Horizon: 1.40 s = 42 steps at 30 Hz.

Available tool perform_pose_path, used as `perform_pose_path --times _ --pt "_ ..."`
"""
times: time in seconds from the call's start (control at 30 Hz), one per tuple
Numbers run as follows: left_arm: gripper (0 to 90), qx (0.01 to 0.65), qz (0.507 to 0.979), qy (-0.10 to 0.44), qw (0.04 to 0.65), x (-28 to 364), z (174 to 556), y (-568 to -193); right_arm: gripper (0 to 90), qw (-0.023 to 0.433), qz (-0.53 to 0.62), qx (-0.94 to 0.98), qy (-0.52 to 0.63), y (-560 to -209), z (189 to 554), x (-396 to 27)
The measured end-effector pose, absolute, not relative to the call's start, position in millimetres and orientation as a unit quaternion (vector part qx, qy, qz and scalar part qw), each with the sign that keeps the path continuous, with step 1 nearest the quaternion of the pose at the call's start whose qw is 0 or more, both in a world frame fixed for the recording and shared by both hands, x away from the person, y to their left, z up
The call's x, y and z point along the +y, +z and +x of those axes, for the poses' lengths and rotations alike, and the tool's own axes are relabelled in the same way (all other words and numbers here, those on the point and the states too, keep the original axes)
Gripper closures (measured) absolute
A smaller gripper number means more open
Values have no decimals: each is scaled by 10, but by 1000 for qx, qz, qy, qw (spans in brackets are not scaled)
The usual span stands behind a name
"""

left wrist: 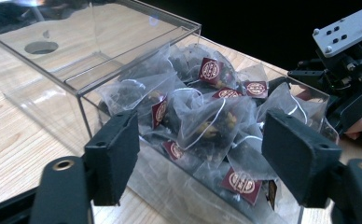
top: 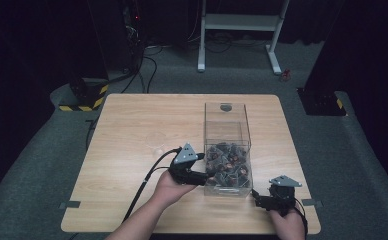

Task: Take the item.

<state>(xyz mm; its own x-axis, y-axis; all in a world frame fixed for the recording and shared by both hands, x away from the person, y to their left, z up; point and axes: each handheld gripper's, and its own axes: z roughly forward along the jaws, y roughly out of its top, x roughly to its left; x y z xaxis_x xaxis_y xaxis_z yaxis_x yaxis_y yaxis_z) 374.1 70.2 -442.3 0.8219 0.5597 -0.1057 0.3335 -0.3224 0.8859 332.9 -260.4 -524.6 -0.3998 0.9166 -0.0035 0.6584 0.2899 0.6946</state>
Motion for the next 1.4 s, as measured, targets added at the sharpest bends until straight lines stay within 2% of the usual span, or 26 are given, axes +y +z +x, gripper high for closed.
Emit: perform_pose_path --times 0.17,0.5,0.7,1.07,1.2,1.4 --pt "332 274 807 110 511 651 3773 -4409 77 207 507 776 313 -5248 3330 -2604" --pt "529 283 808 108 506 631 3811 -4441 77 207 507 776 314 -5247 3330 -2605" --pt "595 281 814 110 496 611 3802 -4466 77 207 507 776 314 -5247 3330 -2605" --pt "814 269 821 113 491 598 3770 -4483 77 206 507 776 313 -5246 3329 -2606" --pt "867 264 821 115 493 595 3753 -4488 77 205 507 777 313 -5245 3328 -2606" --pt "891 264 817 113 501 613 3737 -4497 77 205 507 777 313 -5245 3328 -2606"
